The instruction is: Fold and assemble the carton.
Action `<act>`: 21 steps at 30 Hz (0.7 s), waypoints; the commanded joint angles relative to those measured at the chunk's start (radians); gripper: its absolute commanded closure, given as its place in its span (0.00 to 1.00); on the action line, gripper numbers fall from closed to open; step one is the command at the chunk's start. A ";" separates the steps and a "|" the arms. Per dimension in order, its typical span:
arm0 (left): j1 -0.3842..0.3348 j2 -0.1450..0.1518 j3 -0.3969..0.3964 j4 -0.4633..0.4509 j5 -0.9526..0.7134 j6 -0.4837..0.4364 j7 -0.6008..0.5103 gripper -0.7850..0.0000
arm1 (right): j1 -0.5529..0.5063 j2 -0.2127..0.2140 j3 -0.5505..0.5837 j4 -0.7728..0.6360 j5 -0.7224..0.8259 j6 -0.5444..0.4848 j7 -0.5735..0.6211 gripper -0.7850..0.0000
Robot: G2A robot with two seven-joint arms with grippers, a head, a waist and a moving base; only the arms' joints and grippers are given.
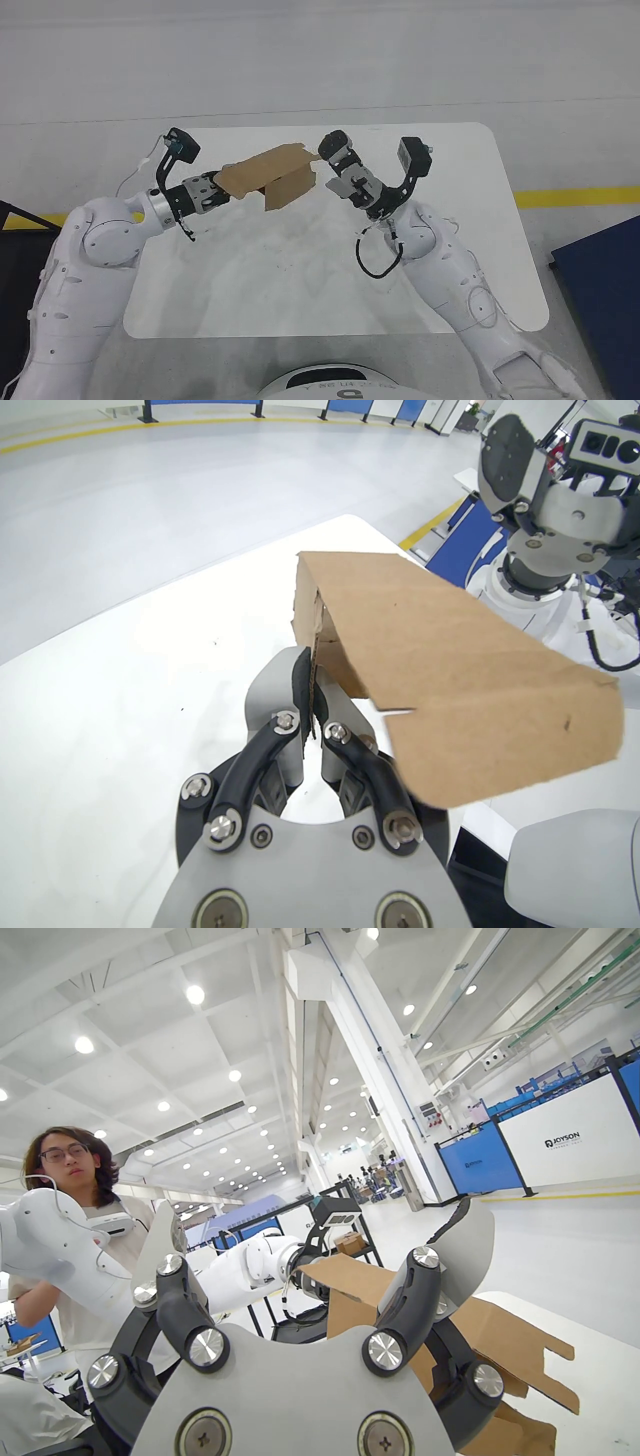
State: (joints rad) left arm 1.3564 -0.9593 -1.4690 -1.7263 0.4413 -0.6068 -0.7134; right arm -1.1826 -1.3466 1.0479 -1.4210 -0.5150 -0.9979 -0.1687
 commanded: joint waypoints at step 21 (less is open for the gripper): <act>-0.187 0.078 0.229 0.177 -0.508 -0.292 -0.209 1.00 | -0.174 0.049 0.273 -0.210 -0.435 0.209 -0.055 0.00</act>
State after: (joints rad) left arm 1.1739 -0.8900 -1.2488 -1.5514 -0.0605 -0.8917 -0.9288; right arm -1.3498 -1.2992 1.3127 -1.6219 -0.9251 -0.8024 -0.2250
